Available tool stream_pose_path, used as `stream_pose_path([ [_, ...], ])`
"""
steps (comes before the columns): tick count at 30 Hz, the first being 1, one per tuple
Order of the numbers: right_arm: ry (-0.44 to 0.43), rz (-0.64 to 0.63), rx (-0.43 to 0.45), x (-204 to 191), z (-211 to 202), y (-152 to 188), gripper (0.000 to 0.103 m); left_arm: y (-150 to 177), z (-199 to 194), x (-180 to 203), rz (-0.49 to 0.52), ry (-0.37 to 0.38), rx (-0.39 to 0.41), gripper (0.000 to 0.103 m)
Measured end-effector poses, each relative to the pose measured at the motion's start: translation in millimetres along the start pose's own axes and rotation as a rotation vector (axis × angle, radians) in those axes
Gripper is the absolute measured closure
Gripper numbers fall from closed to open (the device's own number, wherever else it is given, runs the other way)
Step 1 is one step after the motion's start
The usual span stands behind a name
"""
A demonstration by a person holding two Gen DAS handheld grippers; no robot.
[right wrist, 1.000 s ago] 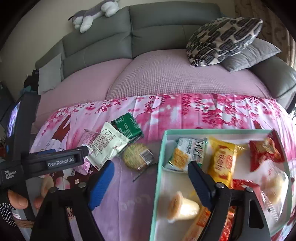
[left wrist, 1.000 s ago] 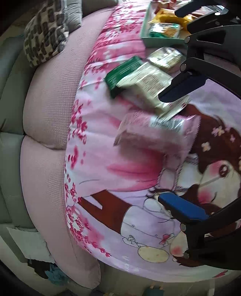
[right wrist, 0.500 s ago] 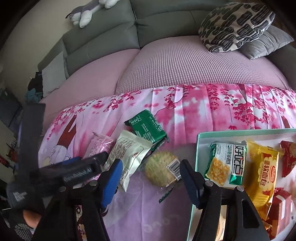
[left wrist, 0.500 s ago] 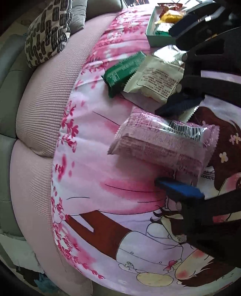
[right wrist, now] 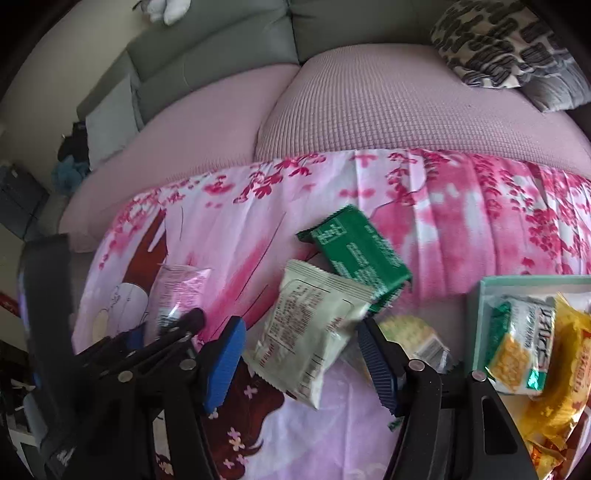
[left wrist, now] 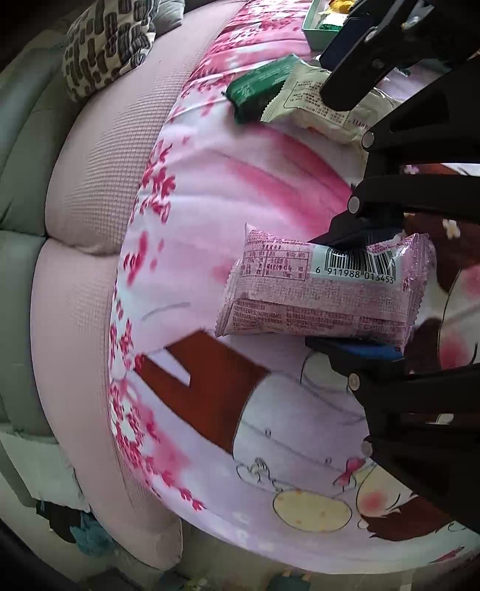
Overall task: Organize snacks
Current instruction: 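Grasp the pink wrapped bag with the left gripper while the right gripper grasps the cream packet, then lift the pink bag and cream packet and carry both over the tray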
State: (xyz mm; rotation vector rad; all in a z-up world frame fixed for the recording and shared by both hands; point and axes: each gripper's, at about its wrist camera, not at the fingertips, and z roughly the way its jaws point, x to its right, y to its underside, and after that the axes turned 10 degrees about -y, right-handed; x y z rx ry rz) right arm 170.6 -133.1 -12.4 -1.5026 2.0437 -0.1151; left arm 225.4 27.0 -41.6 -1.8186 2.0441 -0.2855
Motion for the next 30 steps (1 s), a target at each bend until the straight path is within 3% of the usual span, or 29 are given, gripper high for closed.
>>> stream_pose_path([
  [10, 0.091, -0.034, -0.131, -9, 37, -8, 0.04, 1, -1, -11, -0.003, 0.012, 0.003, 0.058],
  [19, 0.136, -0.055, -0.162, -13, 58, -11, 0.041, 0, 4, -6, 0.037, -0.007, 0.007, 0.059],
  [30, 0.183, -0.107, -0.168, -21, 50, -1, 0.047, 5, -3, -1, 0.092, -0.018, 0.02, 0.063],
])
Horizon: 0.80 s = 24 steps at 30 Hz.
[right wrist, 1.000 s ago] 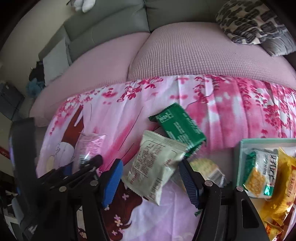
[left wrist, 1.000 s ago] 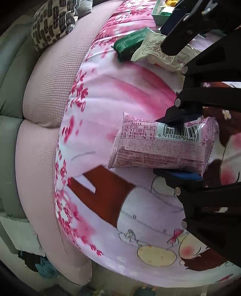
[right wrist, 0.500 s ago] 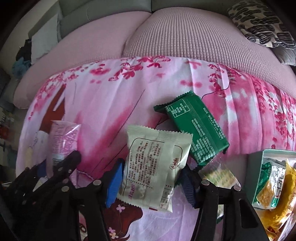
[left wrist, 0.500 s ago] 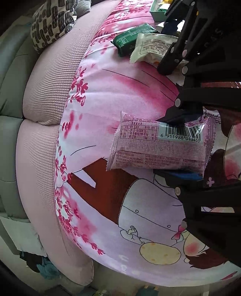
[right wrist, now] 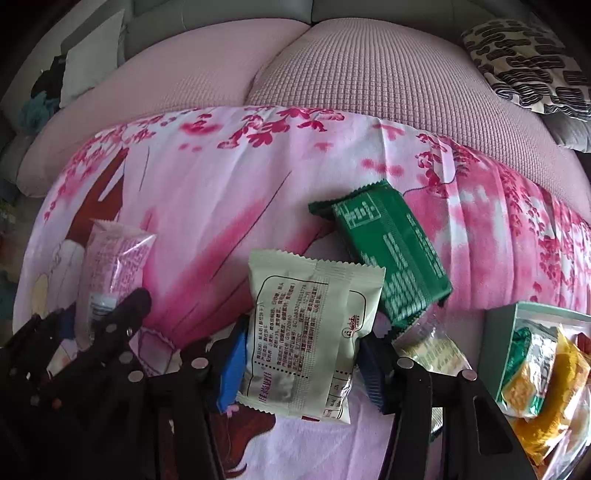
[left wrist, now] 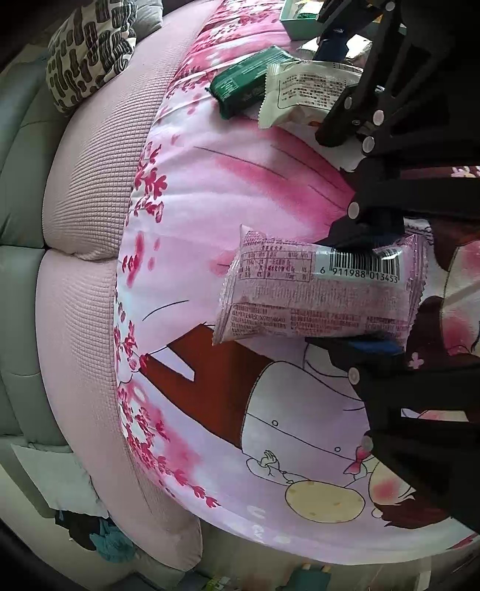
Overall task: Organize snacks
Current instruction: 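Lift the pink bag and cream packet and carry both over the tray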
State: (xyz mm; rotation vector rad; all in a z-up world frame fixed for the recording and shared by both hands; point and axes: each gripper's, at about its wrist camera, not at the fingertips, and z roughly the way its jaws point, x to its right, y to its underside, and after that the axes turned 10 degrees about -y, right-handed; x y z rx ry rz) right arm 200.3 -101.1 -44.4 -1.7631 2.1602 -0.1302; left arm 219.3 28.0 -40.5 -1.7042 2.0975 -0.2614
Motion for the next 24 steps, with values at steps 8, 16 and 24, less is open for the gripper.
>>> stream_pose_path([
  [8, -0.041, 0.02, 0.009, -4, -16, 15, 0.048, 8, -14, -6, 0.008, 0.009, -0.015, 0.064],
  [16, -0.053, 0.04, 0.083, 2, -55, 32, 0.048, 13, -46, -1, 0.021, 0.014, 0.02, 0.064],
  [24, -0.068, 0.112, 0.182, 30, -105, 59, 0.048, 25, -95, 23, 0.077, 0.041, 0.101, 0.064],
])
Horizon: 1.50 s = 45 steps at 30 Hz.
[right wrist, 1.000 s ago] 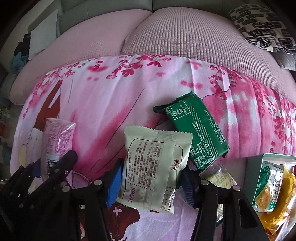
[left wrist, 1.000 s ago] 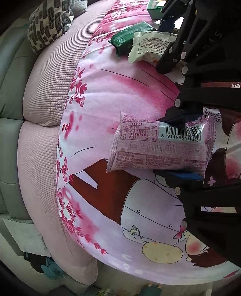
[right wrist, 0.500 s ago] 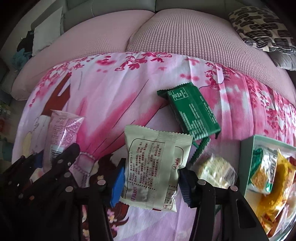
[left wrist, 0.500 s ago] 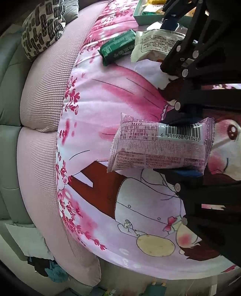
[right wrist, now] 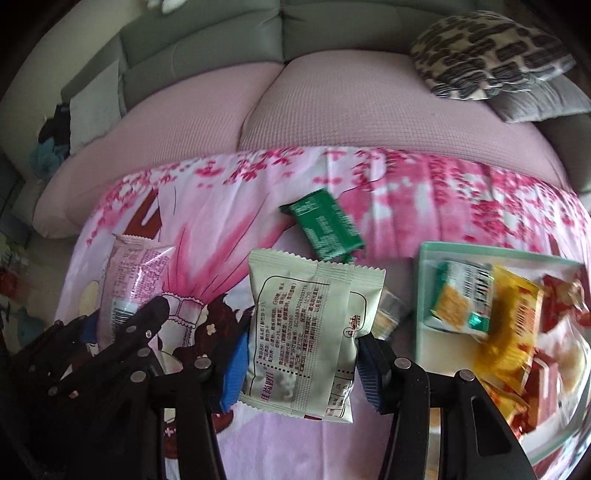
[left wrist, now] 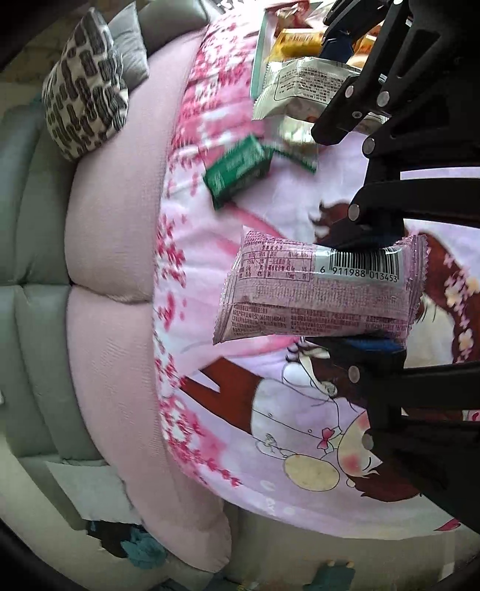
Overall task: Organize snacks
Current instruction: 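Lift the pink bag and cream packet and carry both over the tray, then lower the pink bag and cream packet into the tray and open both grippers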
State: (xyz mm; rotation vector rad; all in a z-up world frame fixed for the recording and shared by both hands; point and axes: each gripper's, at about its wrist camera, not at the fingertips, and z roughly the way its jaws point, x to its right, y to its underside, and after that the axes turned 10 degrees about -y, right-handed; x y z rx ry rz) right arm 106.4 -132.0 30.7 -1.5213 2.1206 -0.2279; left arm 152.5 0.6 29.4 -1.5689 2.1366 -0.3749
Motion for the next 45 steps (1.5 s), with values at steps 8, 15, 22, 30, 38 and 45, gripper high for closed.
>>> stream_pose_path([
  [8, 0.015, 0.099, 0.12, 42, -45, 17, 0.048, -3, -48, 50, 0.094, 0.064, 0.096, 0.064],
  [15, 0.057, 0.204, 0.189, 92, -75, 32, 0.048, -5, -67, 100, 0.177, 0.138, 0.14, 0.064],
  [22, 0.086, 0.316, 0.238, 144, -92, 41, 0.048, -8, -68, 141, 0.229, 0.197, 0.153, 0.064],
  [30, 0.137, 0.415, 0.262, 202, -98, 47, 0.048, -11, -40, 187, 0.27, 0.267, 0.078, 0.064],
  [38, 0.163, 0.384, 0.29, 217, -97, 39, 0.048, -8, -23, 220, 0.292, 0.279, 0.043, 0.064],
  [45, 0.15, 0.383, 0.249, 222, -82, 37, 0.048, 2, -22, 239, 0.324, 0.268, 0.035, 0.064],
])
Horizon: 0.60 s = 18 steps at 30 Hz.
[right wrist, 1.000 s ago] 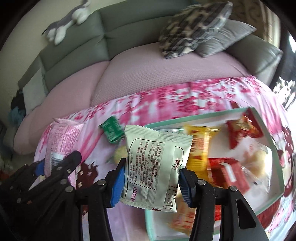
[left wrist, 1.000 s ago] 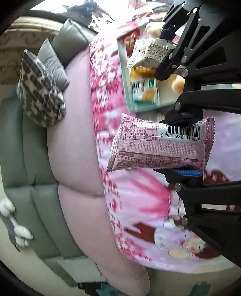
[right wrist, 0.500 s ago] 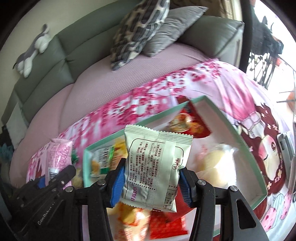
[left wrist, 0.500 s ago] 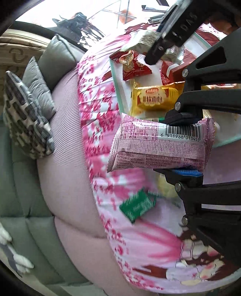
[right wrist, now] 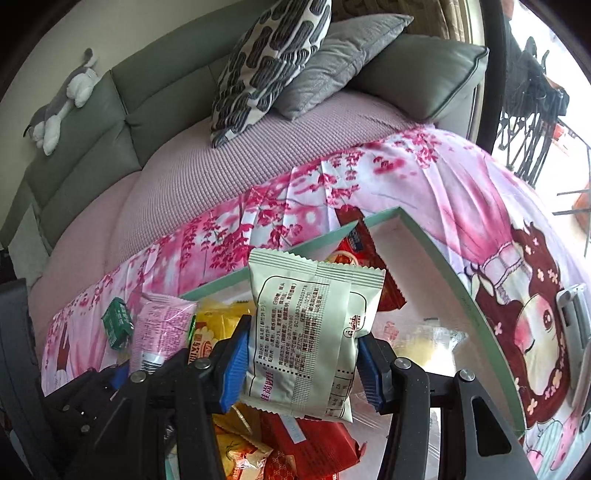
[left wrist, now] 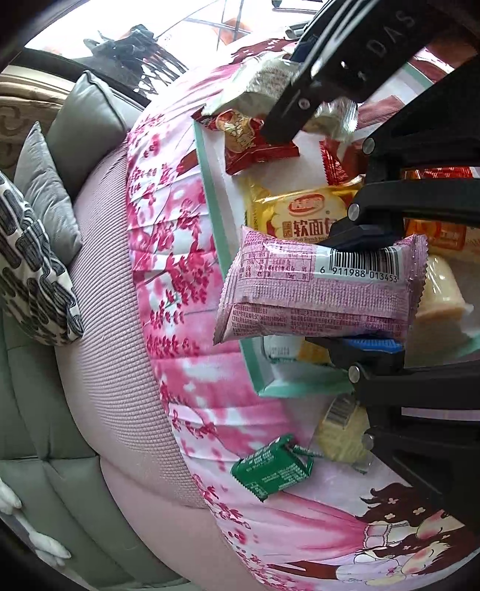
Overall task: Organize snacks
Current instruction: 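Lower the pink bag and cream packet into the tray and open both grippers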
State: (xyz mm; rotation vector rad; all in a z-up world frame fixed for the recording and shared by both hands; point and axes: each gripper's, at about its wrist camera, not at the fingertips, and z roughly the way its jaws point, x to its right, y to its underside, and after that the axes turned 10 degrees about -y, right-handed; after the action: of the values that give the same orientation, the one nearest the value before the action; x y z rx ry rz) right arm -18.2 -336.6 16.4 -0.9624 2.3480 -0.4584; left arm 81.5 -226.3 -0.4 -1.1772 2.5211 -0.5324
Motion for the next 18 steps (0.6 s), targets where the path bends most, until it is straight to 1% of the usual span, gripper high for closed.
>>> stream_pose_path([
  [4, 0.026, 0.033, -0.031, 12, 6, 2, 0.048, 0, -1, 7, 0.011, -0.008, 0.0, 0.064],
  [6, 0.025, 0.034, -0.036, 14, 6, 2, 0.048, -1, 0, 12, 0.024, -0.023, 0.002, 0.064],
  [9, 0.026, 0.031, -0.042, 14, 6, 3, 0.047, -1, 1, 15, 0.031, -0.039, 0.002, 0.064],
  [13, 0.036, 0.015, -0.055, 10, 6, 4, 0.046, -1, 1, 13, 0.018, -0.036, -0.003, 0.062],
  [14, 0.028, 0.013, -0.053, 9, 5, 4, 0.045, -1, 1, 12, 0.015, -0.038, -0.007, 0.06],
  [16, 0.022, 0.009, -0.052, 9, 3, 4, 0.042, -1, 0, 10, 0.01, -0.048, -0.007, 0.053],
  [17, 0.024, 0.006, -0.052, 8, 2, 4, 0.041, -1, 0, 9, 0.008, -0.052, -0.005, 0.047],
  [18, 0.026, 0.002, -0.052, 8, 1, 4, 0.039, 0, -2, 7, 0.0, -0.053, -0.004, 0.044],
])
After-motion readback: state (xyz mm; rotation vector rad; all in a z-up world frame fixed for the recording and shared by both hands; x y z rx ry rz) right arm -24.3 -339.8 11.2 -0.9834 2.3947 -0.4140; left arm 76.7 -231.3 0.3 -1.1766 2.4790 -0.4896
